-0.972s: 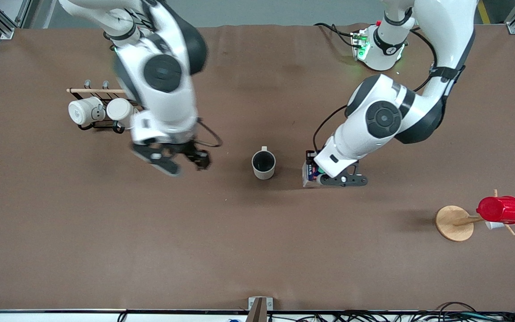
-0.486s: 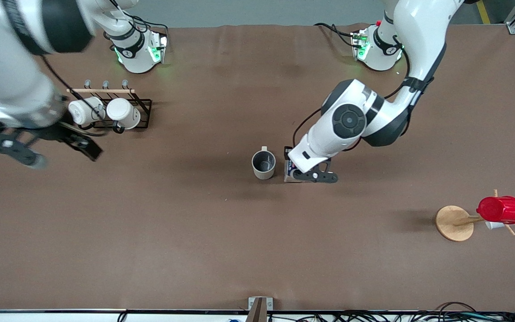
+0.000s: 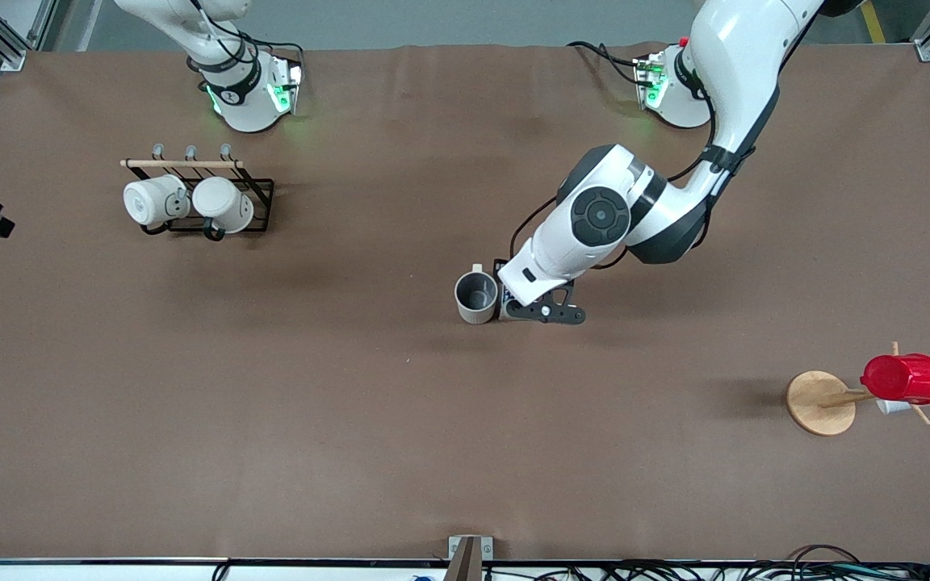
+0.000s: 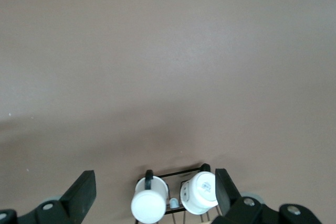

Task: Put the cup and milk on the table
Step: 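Set the mug down with the right gripper while the left gripper lowers the carton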

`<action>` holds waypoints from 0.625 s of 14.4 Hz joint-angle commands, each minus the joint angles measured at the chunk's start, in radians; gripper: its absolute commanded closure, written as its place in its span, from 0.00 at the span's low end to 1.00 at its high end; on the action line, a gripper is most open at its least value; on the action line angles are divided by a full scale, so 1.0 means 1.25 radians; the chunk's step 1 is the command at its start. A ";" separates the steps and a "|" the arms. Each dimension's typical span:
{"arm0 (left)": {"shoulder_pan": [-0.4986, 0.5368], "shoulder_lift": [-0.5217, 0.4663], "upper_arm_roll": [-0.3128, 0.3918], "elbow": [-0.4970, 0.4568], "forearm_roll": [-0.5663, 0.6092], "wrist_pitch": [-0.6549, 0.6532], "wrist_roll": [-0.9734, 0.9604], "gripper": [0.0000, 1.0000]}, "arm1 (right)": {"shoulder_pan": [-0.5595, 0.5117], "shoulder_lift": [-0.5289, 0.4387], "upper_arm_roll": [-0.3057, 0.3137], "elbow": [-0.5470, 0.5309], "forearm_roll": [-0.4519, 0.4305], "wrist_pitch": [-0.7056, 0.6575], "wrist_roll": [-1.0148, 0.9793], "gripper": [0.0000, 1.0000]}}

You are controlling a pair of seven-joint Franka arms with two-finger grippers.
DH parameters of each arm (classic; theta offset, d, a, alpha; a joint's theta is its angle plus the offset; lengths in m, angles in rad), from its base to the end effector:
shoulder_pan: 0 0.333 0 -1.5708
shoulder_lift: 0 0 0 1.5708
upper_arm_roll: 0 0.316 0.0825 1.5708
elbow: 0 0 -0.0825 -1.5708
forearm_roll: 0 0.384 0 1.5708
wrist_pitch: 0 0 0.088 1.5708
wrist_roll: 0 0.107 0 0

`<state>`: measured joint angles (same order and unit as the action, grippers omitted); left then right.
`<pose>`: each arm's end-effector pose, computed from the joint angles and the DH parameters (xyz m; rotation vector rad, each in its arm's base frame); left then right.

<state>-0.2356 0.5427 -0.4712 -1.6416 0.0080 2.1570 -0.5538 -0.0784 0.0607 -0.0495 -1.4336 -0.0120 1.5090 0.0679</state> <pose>0.5436 -0.4106 0.3317 2.9313 -0.1392 -0.1638 0.5629 -0.0727 0.6494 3.1110 -0.3067 0.0224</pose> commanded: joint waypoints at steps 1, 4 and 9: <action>-0.002 0.006 0.000 0.012 0.000 0.007 -0.010 0.20 | 0.017 -0.015 0.008 -0.024 0.012 0.014 -0.011 0.00; 0.003 -0.001 0.004 0.038 0.001 0.000 -0.006 0.00 | 0.025 -0.032 0.011 -0.056 0.012 0.015 0.000 0.00; 0.056 -0.049 0.005 0.119 0.033 -0.119 -0.006 0.00 | 0.030 -0.035 0.010 -0.058 0.012 0.011 -0.004 0.00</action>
<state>-0.1927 0.5238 -0.4649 -1.5238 0.0265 2.0864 -0.5538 -0.0450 0.0549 -0.0349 -1.4636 -0.0111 1.5150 0.0627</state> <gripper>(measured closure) 0.000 0.000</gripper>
